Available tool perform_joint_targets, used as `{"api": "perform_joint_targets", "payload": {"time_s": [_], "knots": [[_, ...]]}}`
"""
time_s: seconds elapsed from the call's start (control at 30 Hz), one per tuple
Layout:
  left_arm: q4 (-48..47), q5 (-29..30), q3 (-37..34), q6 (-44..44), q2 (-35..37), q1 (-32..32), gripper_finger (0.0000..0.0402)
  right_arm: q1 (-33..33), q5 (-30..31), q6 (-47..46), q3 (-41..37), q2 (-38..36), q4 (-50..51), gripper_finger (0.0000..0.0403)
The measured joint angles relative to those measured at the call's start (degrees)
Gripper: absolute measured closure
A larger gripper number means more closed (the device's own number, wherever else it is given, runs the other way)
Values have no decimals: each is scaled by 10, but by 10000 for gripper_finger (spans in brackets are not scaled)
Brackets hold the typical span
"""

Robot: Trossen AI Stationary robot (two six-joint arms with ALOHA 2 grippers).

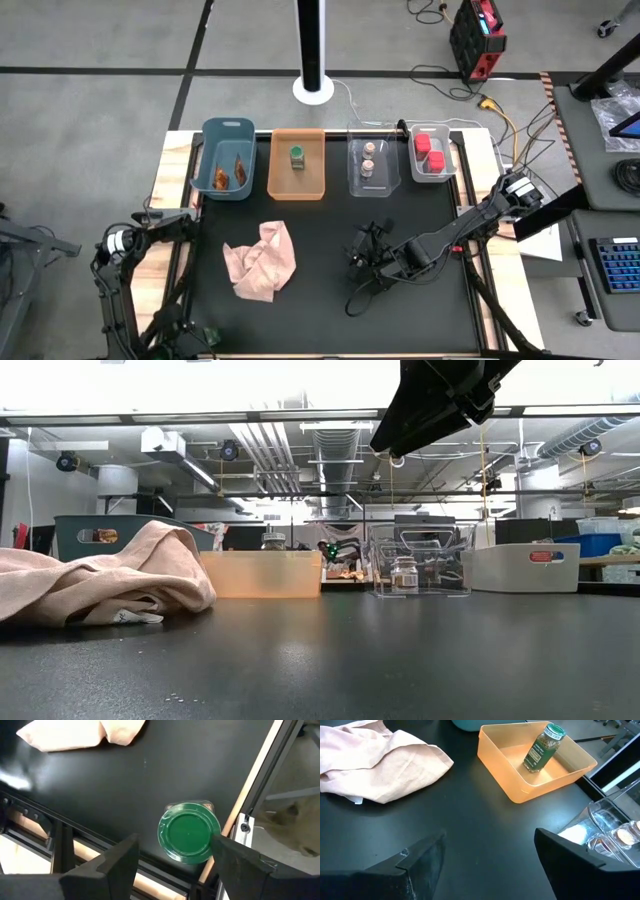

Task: Sort spices by type
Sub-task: Put the green seasoning bottle into the orange bin

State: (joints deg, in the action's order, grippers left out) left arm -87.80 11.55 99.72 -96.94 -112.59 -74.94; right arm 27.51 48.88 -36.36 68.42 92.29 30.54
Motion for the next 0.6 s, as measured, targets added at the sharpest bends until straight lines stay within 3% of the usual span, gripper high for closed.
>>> {"api": "perform_joint_targets", "payload": {"time_s": [0.6], "knots": [[2,-1,14,-62,2,0,161,0,0,-1,0,0,0,89]]}}
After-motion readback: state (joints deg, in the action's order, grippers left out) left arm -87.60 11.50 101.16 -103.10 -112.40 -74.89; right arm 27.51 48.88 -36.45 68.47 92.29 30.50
